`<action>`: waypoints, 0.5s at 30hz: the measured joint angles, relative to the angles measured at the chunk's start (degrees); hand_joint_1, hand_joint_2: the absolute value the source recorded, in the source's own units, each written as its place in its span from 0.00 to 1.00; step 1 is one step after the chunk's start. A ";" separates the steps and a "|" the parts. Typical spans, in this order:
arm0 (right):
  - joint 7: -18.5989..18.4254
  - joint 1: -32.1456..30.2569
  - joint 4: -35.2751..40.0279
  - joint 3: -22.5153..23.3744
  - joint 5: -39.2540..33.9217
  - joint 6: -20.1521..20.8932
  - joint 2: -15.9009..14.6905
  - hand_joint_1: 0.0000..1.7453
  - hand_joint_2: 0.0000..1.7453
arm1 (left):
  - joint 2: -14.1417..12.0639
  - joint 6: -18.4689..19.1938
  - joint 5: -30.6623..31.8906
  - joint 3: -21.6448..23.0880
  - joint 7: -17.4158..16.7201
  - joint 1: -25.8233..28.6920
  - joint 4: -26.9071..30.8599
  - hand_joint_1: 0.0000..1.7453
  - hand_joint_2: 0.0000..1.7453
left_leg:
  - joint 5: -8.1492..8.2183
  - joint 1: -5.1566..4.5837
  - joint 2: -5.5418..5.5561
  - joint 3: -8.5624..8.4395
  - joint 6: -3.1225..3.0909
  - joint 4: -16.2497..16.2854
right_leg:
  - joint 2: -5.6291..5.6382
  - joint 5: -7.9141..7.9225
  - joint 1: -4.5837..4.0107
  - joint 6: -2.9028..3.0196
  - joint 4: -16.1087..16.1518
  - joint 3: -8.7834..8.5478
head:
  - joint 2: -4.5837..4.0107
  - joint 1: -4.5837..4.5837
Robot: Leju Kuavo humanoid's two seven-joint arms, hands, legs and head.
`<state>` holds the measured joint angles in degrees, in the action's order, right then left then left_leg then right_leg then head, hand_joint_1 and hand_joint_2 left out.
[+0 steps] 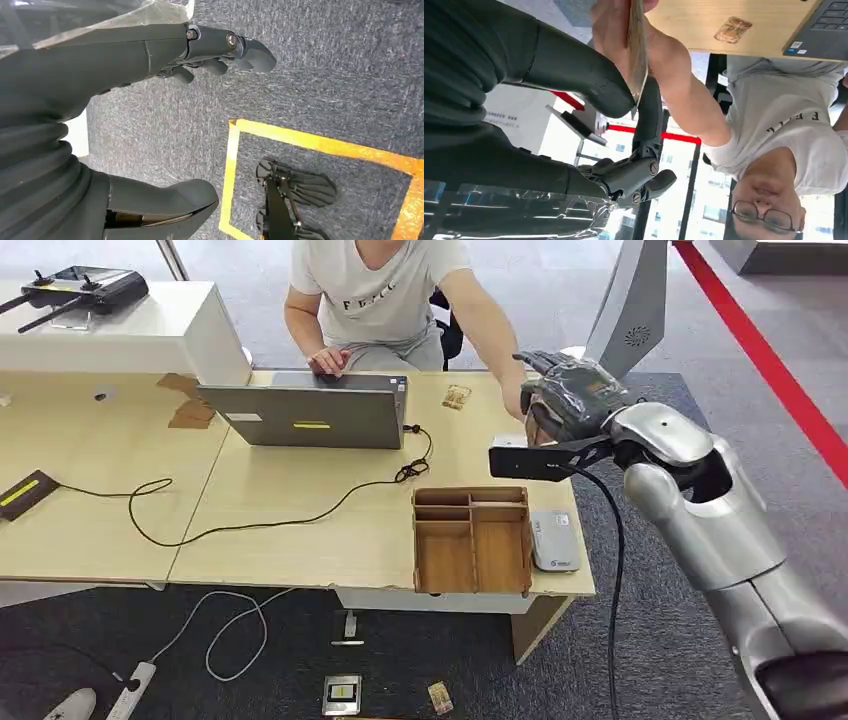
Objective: Pass the card to the sensor for recognition and then transmit it.
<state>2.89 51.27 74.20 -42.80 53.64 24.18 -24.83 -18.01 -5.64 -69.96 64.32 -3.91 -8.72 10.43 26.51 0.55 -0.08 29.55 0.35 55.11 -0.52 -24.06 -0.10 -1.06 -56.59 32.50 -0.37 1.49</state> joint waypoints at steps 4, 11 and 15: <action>0.11 0.00 0.00 0.00 0.24 -0.13 0.00 0.00 1.00 | 0.04 -0.02 0.02 0.37 -0.02 -0.01 0.00 0.00 1.00 | 0.00 0.00 0.01 0.00 0.00 0.00 | 0.00 0.00 0.00 0.00 0.00 0.00 | 0.00 0.00; 1.09 -0.02 0.00 -0.15 0.44 4.00 -0.04 0.00 0.00 | 0.31 -0.02 0.09 0.96 -0.15 -0.04 0.00 0.00 1.00 | 0.00 0.00 0.01 0.01 0.00 0.00 | 0.00 0.00 0.00 0.00 0.00 0.00 | 0.00 0.00; 1.09 0.00 -0.07 -0.15 1.53 1.66 -0.07 0.00 0.00 | 0.33 -0.02 -0.02 1.03 -0.26 -0.06 0.00 0.00 1.00 | 0.00 0.00 0.00 0.01 0.00 0.00 | 0.00 0.00 0.00 0.00 0.00 0.00 | 0.00 0.00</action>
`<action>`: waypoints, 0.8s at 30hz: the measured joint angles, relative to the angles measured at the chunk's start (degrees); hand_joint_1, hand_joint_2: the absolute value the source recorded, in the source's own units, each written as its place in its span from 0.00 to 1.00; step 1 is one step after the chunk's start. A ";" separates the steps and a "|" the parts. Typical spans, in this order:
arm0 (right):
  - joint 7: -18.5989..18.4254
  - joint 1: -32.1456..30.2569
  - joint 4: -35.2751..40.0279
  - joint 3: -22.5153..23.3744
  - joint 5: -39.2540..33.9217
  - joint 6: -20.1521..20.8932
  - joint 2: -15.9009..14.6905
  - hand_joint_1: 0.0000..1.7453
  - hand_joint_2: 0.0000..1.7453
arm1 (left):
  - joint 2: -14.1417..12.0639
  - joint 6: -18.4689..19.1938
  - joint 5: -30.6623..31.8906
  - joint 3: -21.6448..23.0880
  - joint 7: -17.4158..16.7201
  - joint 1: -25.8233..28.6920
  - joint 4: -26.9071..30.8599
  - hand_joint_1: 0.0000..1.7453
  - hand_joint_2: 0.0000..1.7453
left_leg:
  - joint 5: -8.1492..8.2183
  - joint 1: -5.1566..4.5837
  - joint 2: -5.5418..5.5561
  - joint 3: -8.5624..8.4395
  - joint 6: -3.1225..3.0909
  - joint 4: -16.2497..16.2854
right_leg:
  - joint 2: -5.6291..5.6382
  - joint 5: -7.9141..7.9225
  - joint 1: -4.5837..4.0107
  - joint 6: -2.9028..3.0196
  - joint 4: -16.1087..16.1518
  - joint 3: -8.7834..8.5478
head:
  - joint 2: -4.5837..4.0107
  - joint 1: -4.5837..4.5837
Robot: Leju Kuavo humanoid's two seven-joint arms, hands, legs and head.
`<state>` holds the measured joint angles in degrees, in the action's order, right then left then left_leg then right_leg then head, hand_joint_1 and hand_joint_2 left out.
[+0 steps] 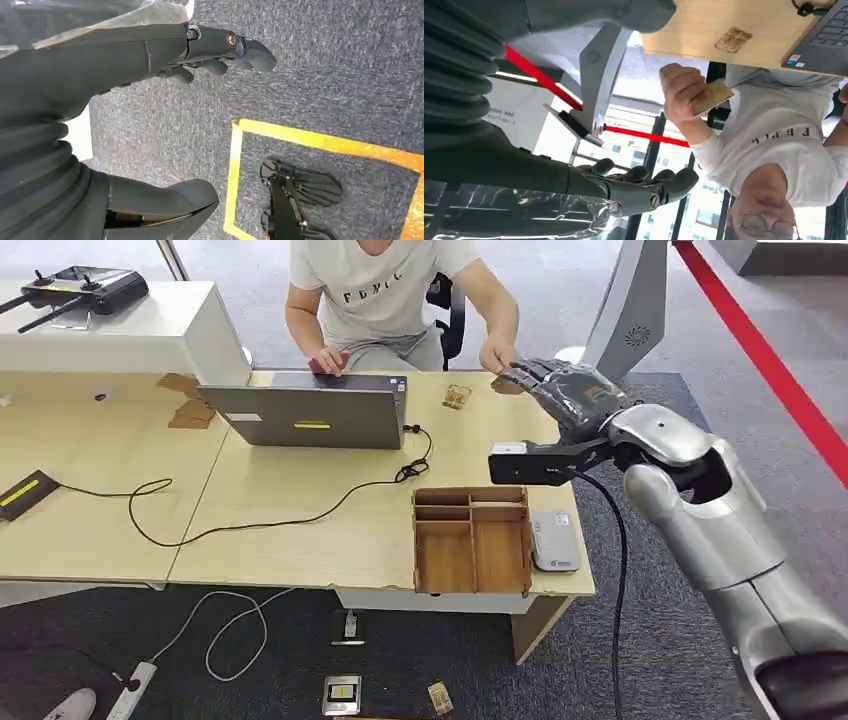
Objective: Pass the card to the sensor for recognition and then transmit it.
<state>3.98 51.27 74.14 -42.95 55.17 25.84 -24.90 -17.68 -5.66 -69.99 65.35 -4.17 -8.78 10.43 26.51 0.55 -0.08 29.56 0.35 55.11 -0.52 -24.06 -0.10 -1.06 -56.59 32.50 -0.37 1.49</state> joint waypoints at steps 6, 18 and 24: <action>0.78 0.81 -0.93 0.22 -0.14 -3.47 -0.59 0.00 0.00 | 0.00 0.00 -0.18 0.02 -0.04 0.01 0.00 0.00 1.00 | 0.00 0.00 0.01 0.01 0.00 0.00 | 0.00 0.00 0.00 0.00 0.00 0.00 | 0.00 -0.02; 6.84 8.33 -24.23 2.80 1.75 -18.39 -5.12 0.00 0.00 | 0.48 -0.59 -0.59 0.90 -1.22 0.23 0.00 0.00 1.00 | 0.01 -0.06 0.24 0.08 -0.07 0.04 | -0.24 0.01 0.06 -0.06 0.06 -0.03 | 0.00 -0.02; 4.83 4.56 -38.92 5.37 -3.10 -25.44 -12.54 0.00 0.00 | 1.29 -2.90 -1.90 1.22 -1.99 0.41 0.00 0.00 1.00 | 0.13 -0.05 0.54 0.03 -0.26 0.10 | -0.65 -0.20 0.05 -0.27 0.24 -0.26 | 0.00 0.02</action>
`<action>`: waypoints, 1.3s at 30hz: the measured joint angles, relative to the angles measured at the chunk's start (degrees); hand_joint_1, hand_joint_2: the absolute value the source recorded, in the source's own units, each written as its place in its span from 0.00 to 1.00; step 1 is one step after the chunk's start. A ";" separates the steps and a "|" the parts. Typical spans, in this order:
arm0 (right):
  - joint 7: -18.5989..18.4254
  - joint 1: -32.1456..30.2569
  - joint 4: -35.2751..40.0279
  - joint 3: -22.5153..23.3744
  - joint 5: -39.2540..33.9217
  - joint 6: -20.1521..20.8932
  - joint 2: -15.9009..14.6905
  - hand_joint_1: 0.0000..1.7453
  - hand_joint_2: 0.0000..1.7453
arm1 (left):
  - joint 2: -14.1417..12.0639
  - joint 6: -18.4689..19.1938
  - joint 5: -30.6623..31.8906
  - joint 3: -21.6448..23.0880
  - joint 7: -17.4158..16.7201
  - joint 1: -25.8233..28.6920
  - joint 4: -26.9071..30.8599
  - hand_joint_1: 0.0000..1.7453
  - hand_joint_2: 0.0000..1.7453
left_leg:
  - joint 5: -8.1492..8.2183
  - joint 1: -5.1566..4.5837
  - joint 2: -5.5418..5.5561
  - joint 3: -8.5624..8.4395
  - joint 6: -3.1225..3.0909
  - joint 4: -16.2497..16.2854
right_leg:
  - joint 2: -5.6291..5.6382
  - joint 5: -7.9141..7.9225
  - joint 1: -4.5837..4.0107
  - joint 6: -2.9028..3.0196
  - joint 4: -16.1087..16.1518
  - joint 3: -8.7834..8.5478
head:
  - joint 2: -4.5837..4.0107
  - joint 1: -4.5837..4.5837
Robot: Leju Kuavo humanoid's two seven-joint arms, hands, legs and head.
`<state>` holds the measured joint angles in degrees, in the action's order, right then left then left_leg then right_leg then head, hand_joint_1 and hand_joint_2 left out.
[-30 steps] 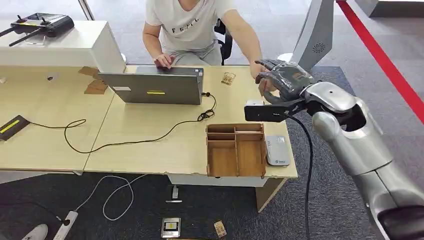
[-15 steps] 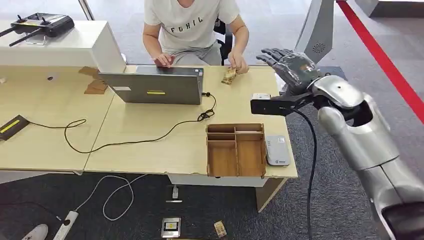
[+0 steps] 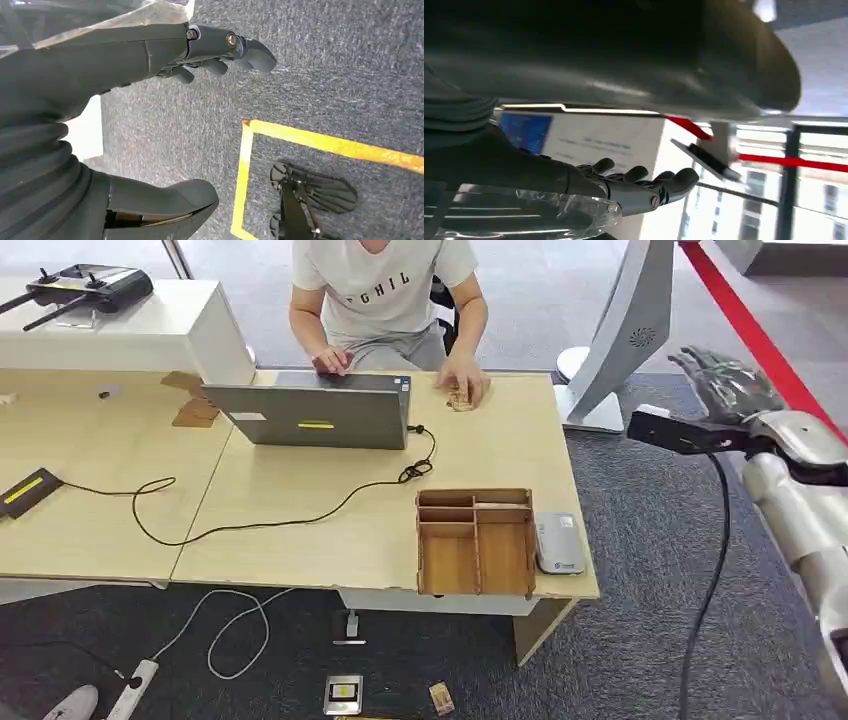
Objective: Pass the card to the sensor for recognition and then transmit it.
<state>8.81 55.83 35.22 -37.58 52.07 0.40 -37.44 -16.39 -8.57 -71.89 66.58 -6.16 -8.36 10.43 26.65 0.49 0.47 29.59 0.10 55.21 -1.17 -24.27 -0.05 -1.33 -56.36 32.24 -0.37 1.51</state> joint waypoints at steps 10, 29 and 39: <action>-7.28 -29.25 -13.95 10.93 -19.97 -7.47 -8.81 0.00 0.00 | 2.05 -3.94 -2.23 0.00 -2.23 0.32 0.02 0.00 1.00 | 0.57 0.08 0.28 -0.44 -0.06 -0.07 | -0.16 -0.56 -0.06 -0.11 0.13 -0.54 | 0.00 -0.02; -17.20 -48.98 -22.21 26.80 -28.71 -5.56 9.21 0.00 0.00 | 3.19 -5.51 -2.21 0.00 -3.45 -0.59 0.02 0.00 1.00 | 0.75 0.12 -0.30 -1.07 0.22 -0.22 | 0.15 -0.81 -0.11 0.21 -0.13 -0.82 | 0.00 -0.07; -21.90 -49.62 -23.44 28.72 -28.24 -4.22 18.24 0.00 0.00 | 4.26 -5.58 -3.30 0.00 -1.62 -0.63 0.02 0.00 1.00 | 0.76 0.11 -0.32 -1.07 0.22 -0.22 | 0.16 -0.81 -0.10 0.22 -0.14 -0.83 | 0.00 -0.07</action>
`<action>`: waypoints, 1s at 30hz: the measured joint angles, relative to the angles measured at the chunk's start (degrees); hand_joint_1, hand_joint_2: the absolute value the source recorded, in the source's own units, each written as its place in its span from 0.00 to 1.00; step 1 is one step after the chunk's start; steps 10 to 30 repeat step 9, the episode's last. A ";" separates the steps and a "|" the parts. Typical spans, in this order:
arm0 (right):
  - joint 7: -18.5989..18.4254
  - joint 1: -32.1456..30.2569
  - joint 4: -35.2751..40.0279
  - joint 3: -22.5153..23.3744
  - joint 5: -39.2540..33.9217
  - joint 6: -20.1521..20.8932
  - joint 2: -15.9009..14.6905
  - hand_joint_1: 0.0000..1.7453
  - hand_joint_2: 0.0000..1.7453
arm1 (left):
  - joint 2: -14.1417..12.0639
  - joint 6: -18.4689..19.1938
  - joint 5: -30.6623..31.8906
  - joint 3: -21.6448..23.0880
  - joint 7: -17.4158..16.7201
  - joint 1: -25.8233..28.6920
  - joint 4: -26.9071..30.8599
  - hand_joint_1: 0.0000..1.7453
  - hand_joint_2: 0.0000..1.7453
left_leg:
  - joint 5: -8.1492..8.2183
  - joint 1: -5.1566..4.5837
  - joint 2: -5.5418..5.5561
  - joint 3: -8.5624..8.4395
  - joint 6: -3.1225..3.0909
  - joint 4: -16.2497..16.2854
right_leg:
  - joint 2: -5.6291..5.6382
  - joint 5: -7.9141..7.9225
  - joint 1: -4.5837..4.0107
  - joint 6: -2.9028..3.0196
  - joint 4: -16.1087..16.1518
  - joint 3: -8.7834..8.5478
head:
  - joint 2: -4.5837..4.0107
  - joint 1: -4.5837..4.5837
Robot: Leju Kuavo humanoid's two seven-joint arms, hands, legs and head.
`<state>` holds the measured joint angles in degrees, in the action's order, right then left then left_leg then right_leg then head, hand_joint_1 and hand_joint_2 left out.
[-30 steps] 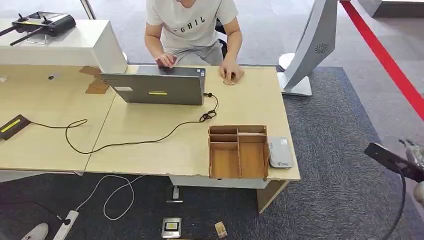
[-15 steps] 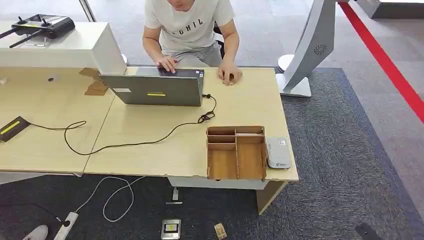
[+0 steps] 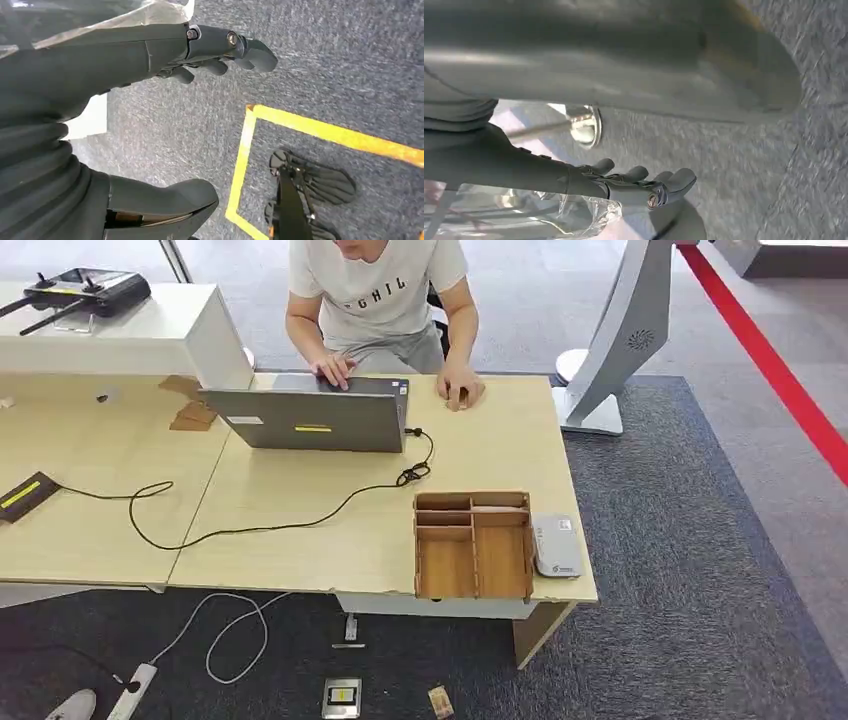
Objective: Pass the card to the sensor for recognition and then transmit it.
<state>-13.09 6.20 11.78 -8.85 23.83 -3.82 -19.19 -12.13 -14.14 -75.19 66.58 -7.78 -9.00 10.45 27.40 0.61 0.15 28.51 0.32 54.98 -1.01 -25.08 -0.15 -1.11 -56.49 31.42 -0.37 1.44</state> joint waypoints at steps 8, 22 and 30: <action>2.07 -0.09 -0.46 1.20 0.11 -1.86 3.46 0.00 0.00 | 0.07 1.31 0.22 0.00 1.22 0.00 0.00 0.00 1.00 | 0.00 -0.04 -0.01 -0.01 0.00 0.00 | 0.00 0.00 0.03 0.00 0.00 -0.02 | 0.00 0.00; 2.47 -0.09 -0.46 1.31 0.17 -2.12 3.59 0.00 0.00 | 0.04 1.38 0.31 0.00 1.34 0.00 -0.02 0.00 1.00 | 0.00 -0.05 -0.01 -0.01 0.00 0.00 | 0.00 0.00 0.04 0.00 0.00 -0.01 | 0.00 0.02; 2.47 -0.09 -0.46 1.31 0.17 -2.12 3.59 0.00 0.00 | 0.04 1.38 0.31 0.00 1.34 0.00 -0.02 0.00 1.00 | 0.00 -0.05 -0.01 -0.01 0.00 0.00 | 0.00 0.00 0.04 0.00 0.00 -0.01 | 0.00 0.02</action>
